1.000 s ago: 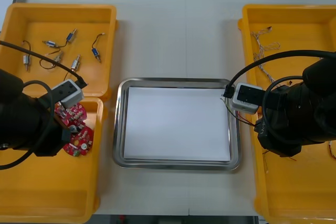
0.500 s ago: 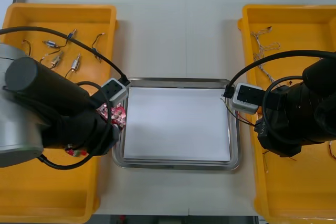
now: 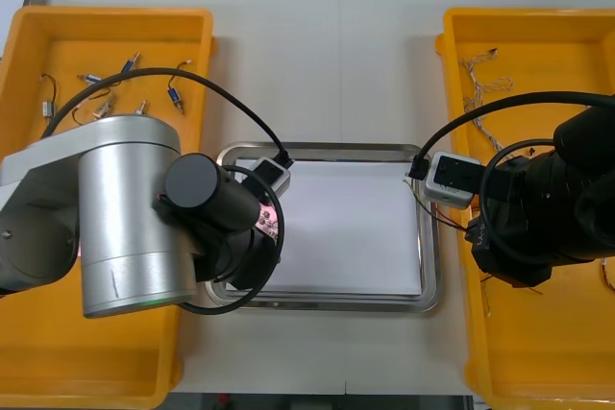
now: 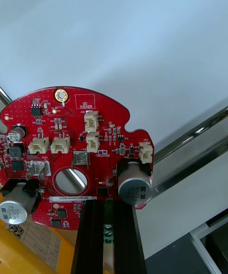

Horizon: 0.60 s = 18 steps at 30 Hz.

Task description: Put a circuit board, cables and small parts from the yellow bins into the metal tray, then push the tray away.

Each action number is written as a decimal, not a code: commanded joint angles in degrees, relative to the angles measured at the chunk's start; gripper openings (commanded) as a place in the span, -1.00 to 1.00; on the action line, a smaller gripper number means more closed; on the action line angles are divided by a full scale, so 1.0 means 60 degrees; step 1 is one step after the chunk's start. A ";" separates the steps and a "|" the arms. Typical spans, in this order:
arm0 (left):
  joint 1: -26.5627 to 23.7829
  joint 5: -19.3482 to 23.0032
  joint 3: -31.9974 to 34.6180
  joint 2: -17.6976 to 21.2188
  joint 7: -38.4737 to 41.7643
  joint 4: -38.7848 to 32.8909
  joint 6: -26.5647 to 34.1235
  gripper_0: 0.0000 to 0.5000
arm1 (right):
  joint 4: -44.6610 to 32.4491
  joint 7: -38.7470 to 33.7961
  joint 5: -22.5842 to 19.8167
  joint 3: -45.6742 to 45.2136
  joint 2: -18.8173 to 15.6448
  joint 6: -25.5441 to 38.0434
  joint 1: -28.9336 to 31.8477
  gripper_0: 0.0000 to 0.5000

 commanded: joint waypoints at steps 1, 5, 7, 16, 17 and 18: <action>-0.0459 -0.0520 -0.0669 -0.0520 0.1754 0.0446 -0.0239 -1.00 | -0.0112 -0.0450 -0.0025 -0.0022 0.0086 0.0036 -0.0254 -1.00; -0.0459 -0.0871 -0.1093 -0.0652 0.1959 0.0871 -0.0649 -1.00 | -0.0112 -0.0435 -0.0040 -0.0022 0.0086 0.0036 -0.0254 -1.00; -0.0459 -0.1106 -0.1313 -0.0696 0.2017 0.1061 -0.0766 -1.00 | -0.0112 -0.0450 -0.0025 -0.0022 0.0086 0.0036 -0.0254 -1.00; -0.0445 -0.1516 -0.2002 -0.0901 0.2501 0.1867 -0.1499 -1.00 | -0.0112 -0.0450 -0.0040 -0.0022 0.0086 0.0036 -0.0254 -1.00; -0.0445 -0.1530 -0.2031 -0.0915 0.2530 0.1881 -0.1499 -1.00 | -0.0112 -0.0450 -0.0040 -0.0022 0.0086 0.0036 -0.0254 -1.00; -0.0445 -0.1589 -0.2090 -0.0930 0.2589 0.1896 -0.1499 -1.00 | -0.0127 -0.0450 -0.0040 -0.0022 0.0086 0.0036 -0.0254 -1.00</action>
